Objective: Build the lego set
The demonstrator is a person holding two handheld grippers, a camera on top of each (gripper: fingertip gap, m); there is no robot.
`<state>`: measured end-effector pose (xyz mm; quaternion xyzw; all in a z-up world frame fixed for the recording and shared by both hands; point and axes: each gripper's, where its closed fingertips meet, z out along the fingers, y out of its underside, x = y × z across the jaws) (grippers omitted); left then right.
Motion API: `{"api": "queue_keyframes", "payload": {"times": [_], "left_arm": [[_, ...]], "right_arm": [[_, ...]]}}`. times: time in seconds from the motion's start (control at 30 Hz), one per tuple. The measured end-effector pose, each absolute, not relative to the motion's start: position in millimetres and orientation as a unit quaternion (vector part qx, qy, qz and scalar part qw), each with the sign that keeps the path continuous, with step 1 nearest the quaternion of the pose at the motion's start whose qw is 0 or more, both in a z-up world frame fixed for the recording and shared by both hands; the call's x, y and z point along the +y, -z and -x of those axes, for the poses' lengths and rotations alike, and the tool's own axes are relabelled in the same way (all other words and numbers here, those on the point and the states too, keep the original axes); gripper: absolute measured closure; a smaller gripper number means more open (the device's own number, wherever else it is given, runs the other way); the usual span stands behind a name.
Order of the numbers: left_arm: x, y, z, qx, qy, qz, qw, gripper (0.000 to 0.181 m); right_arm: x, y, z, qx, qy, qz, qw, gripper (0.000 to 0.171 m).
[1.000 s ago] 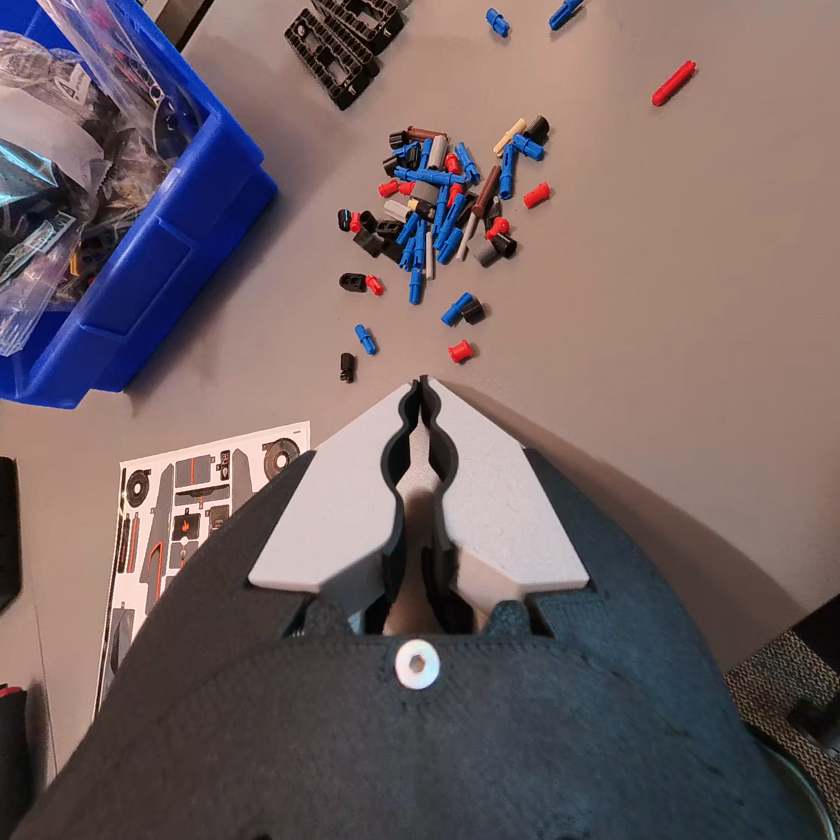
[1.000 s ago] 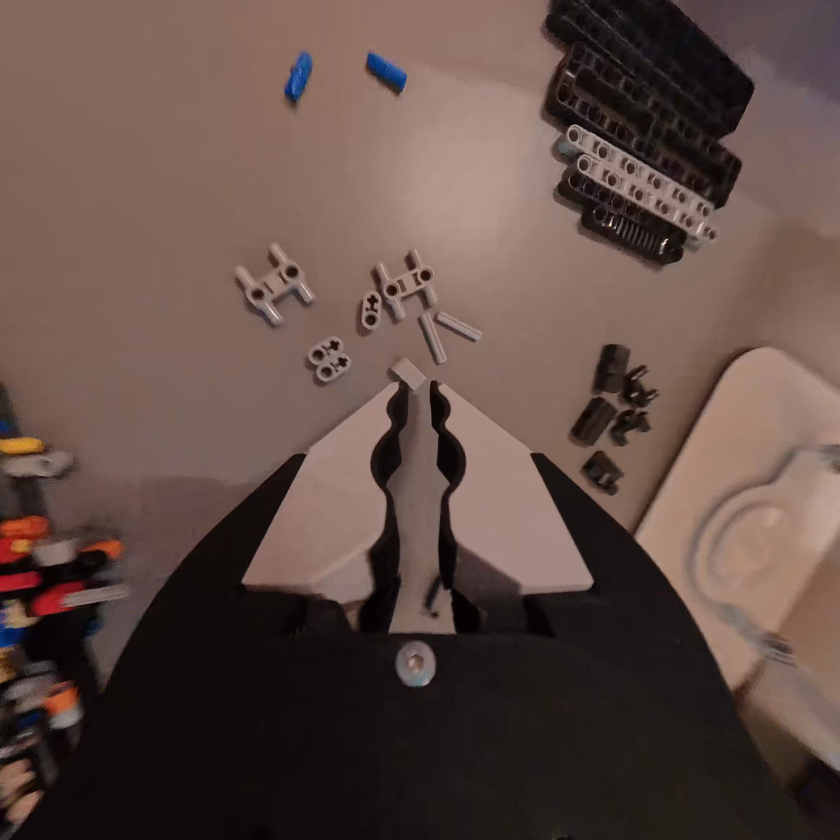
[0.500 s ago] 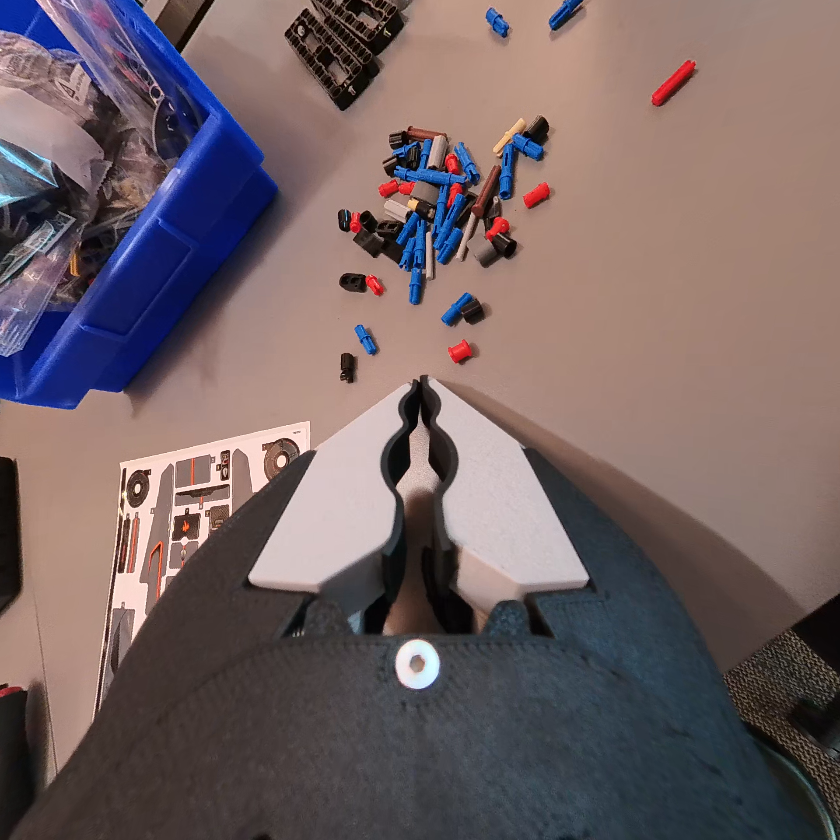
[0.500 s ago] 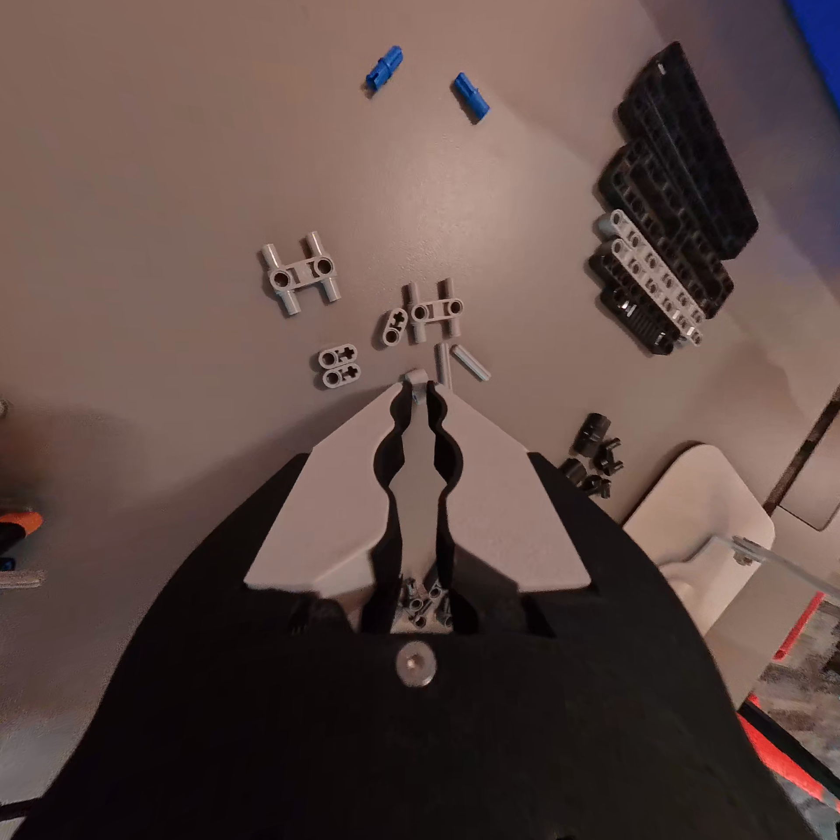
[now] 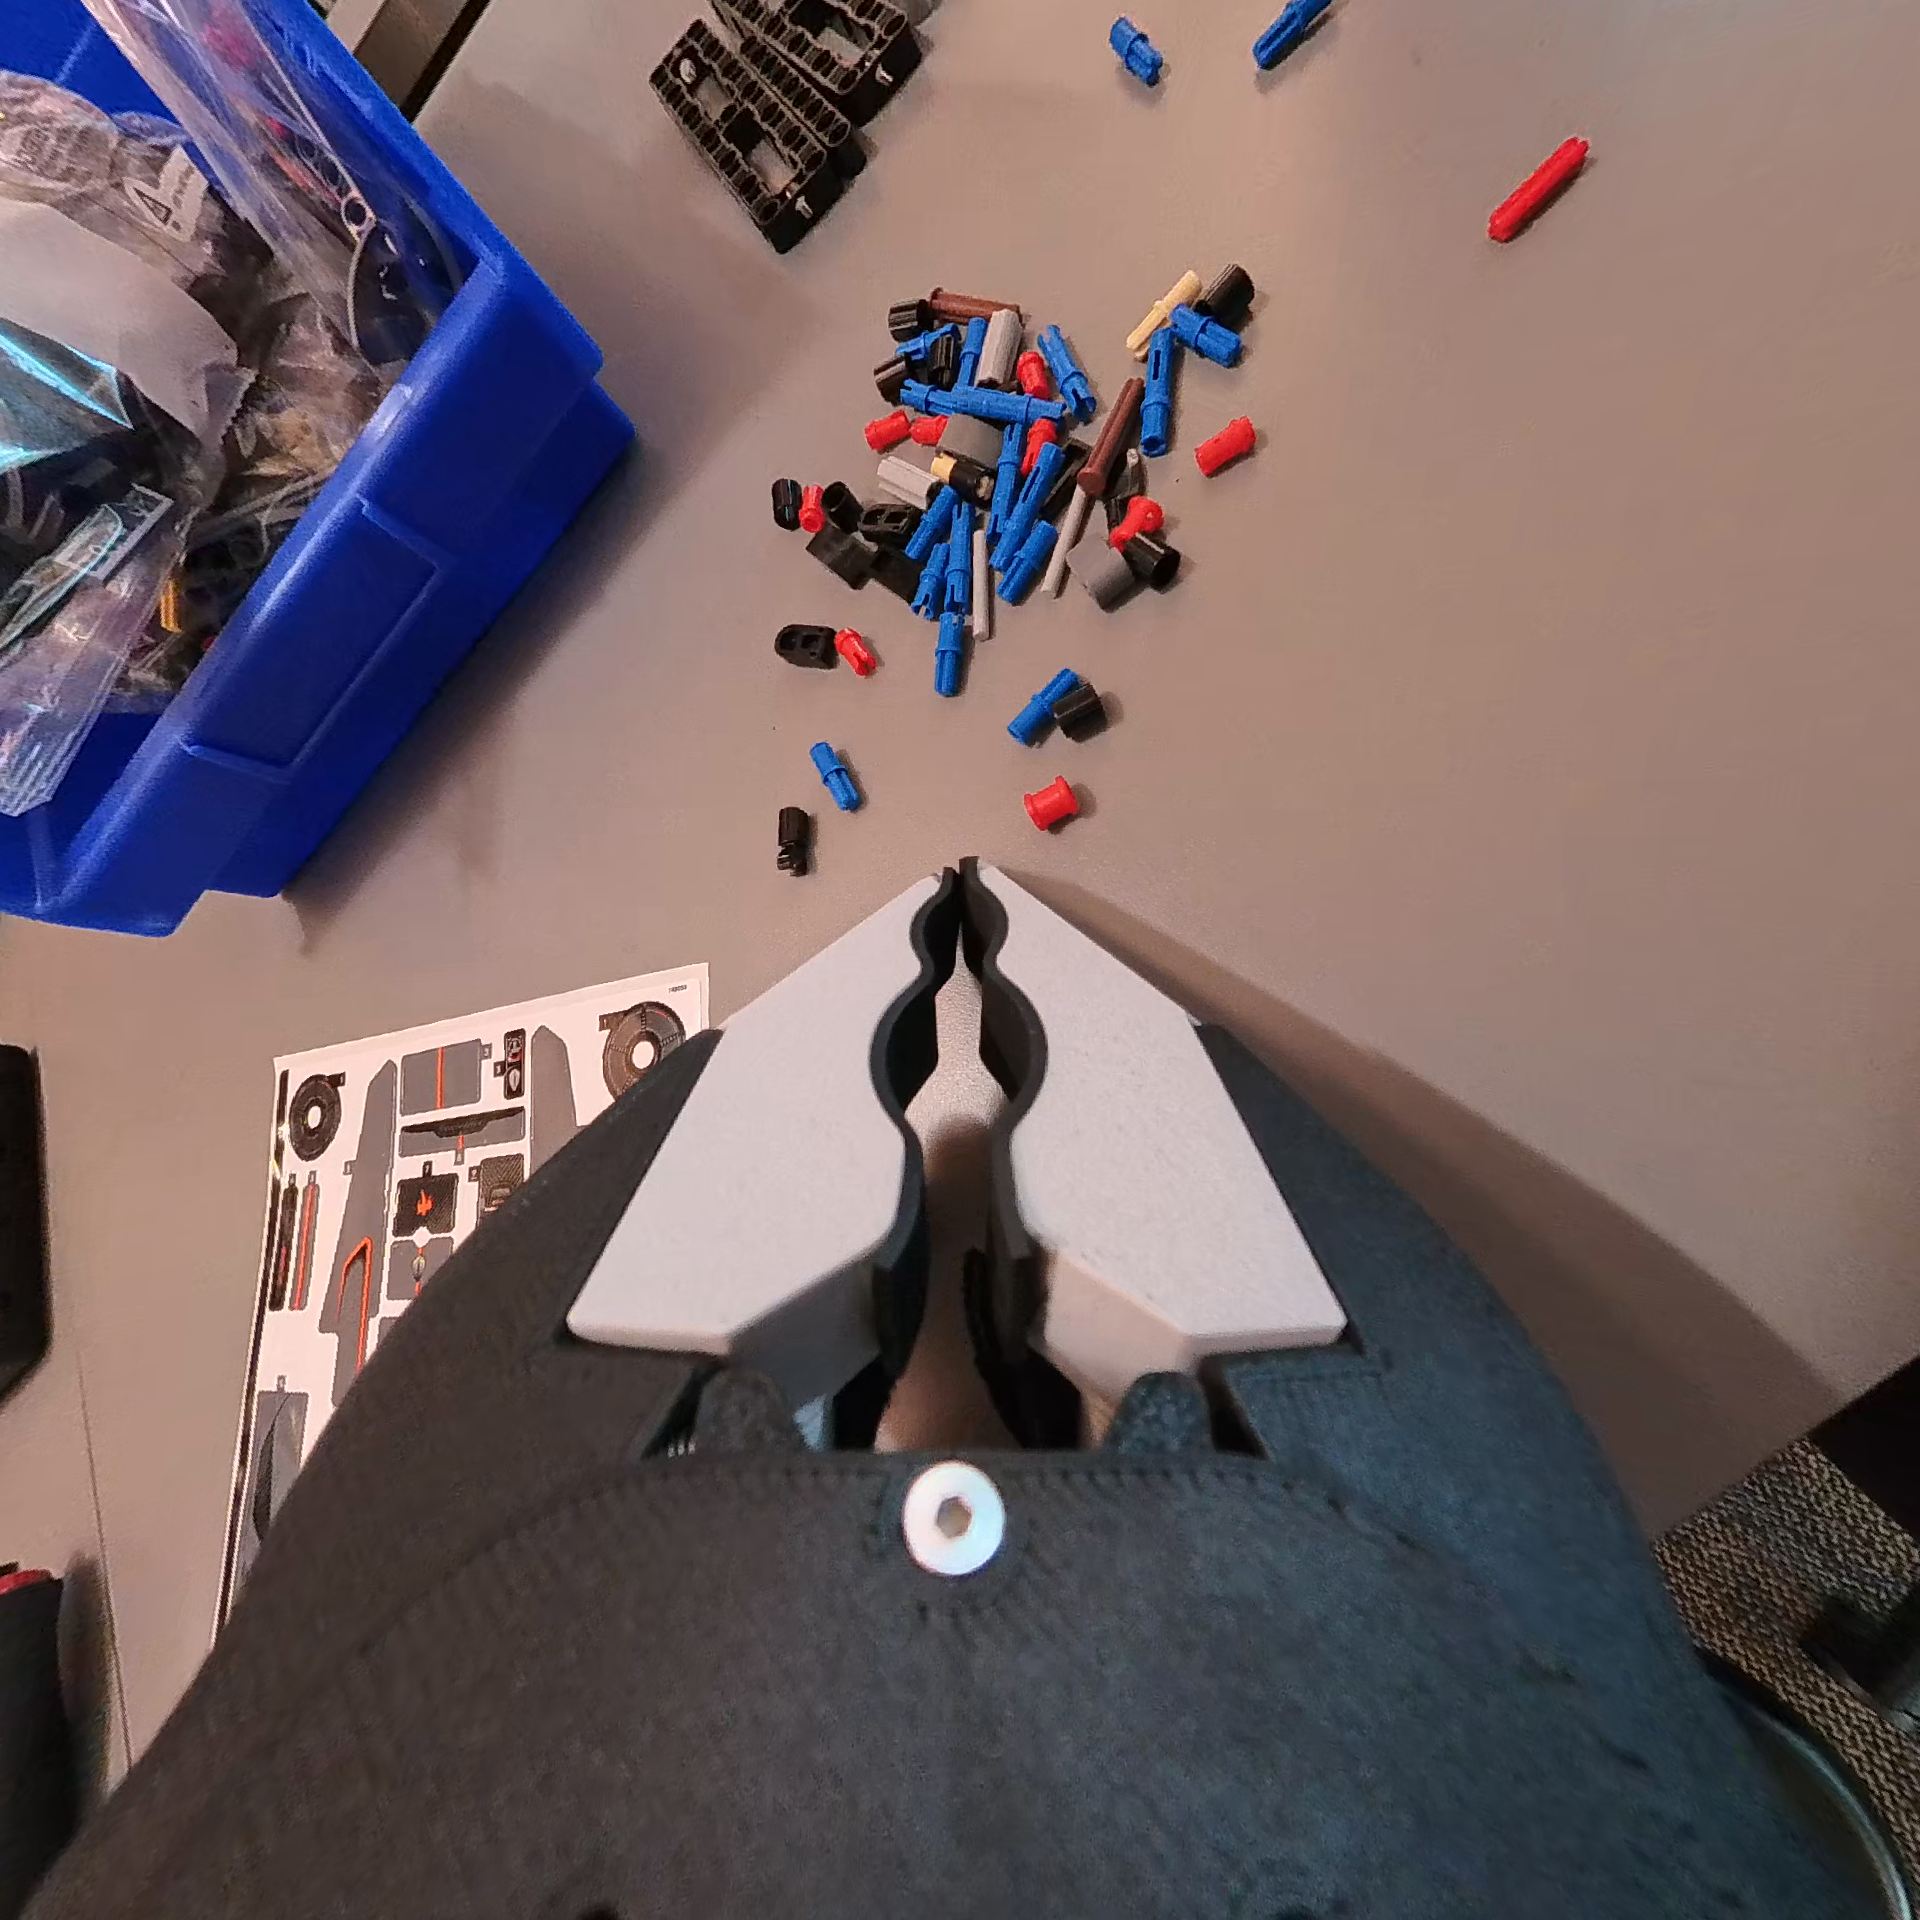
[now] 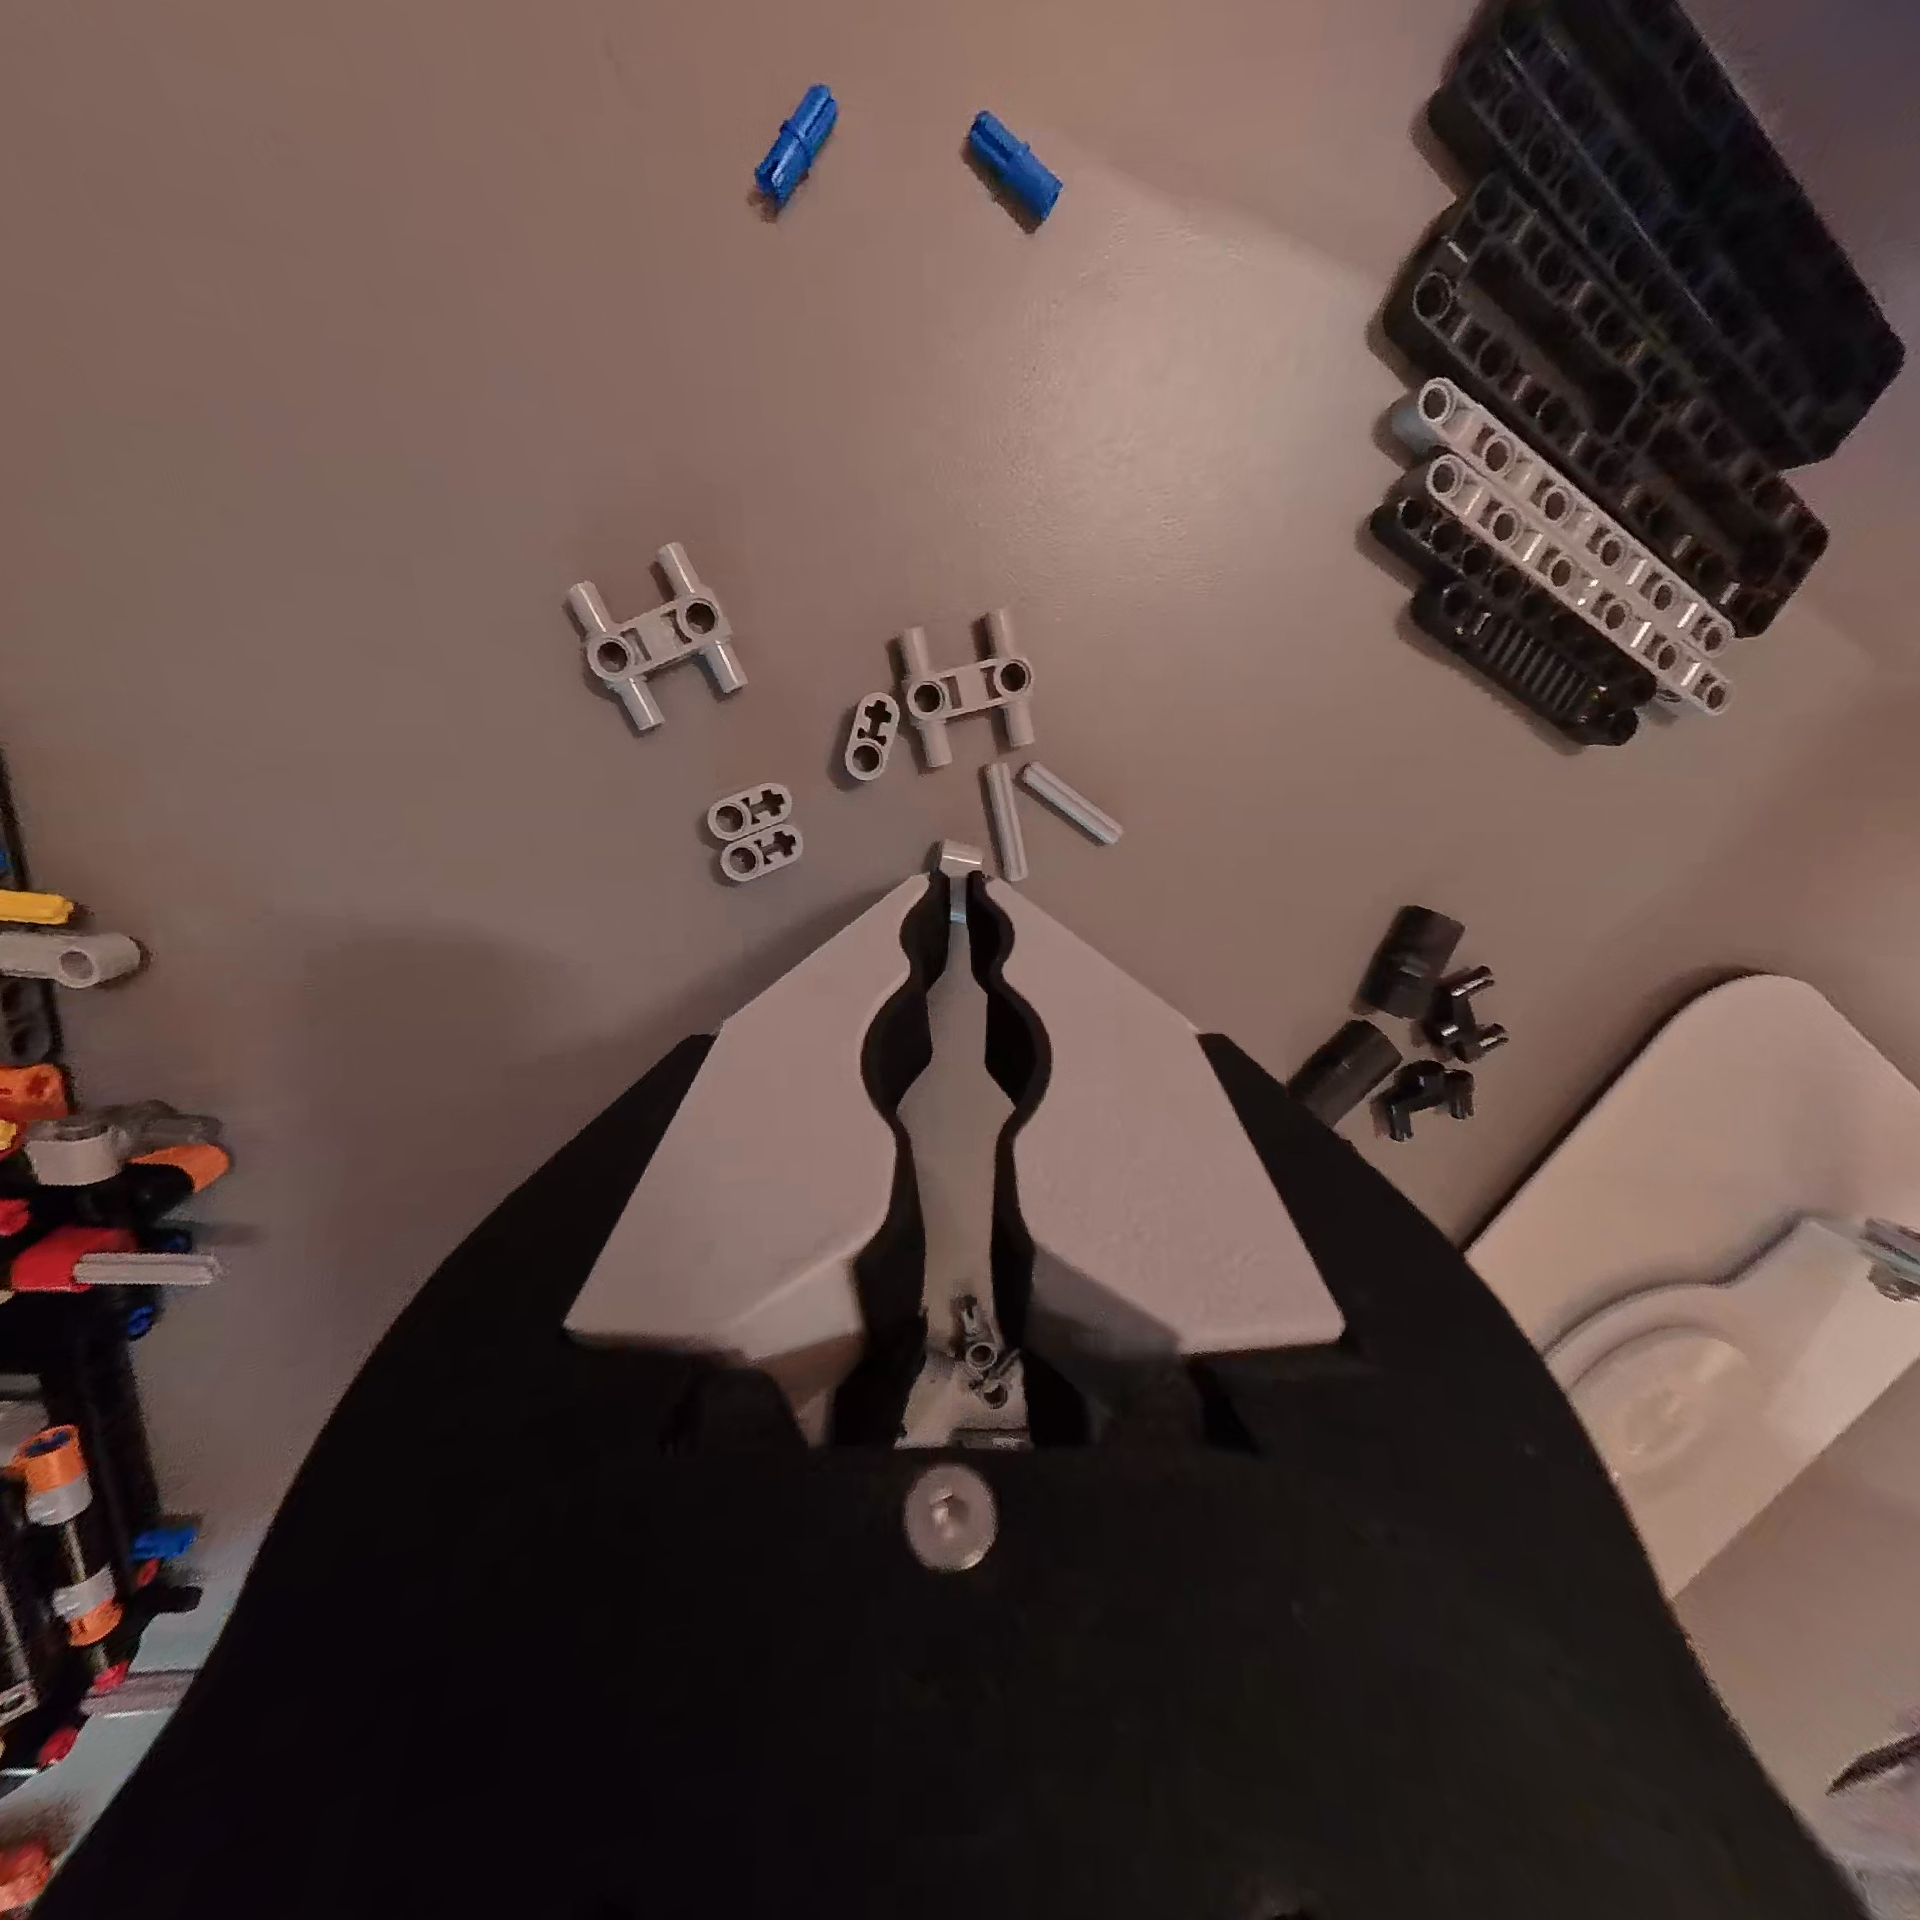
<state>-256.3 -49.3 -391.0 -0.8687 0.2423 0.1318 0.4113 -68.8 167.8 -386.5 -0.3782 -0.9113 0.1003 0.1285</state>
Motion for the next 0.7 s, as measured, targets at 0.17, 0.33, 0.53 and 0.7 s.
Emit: {"api": "queue_keyframes", "payload": {"times": [0.17,0.33,0.53,0.7], "left_arm": [[-49.8,391.1,256.1,0.242,-0.131,0.869,0.411,0.181],[-49.4,391.0,256.7,0.242,-0.130,0.870,0.410,0.181],[-49.4,391.8,256.5,0.241,-0.130,0.870,0.409,0.181],[-50.5,390.9,256.6,0.240,-0.129,0.871,0.408,0.181]], "right_arm": [[169.2,389.9,68.6,-0.911,-0.096,0.378,0.136,0.163],[168.1,393.5,68.0,-0.908,-0.098,0.382,0.141,0.166],[156.4,392.8,54.2,-0.889,-0.146,0.429,0.072,0.167],[166.3,392.4,51.0,-0.850,-0.157,0.501,0.036,0.146]]}}
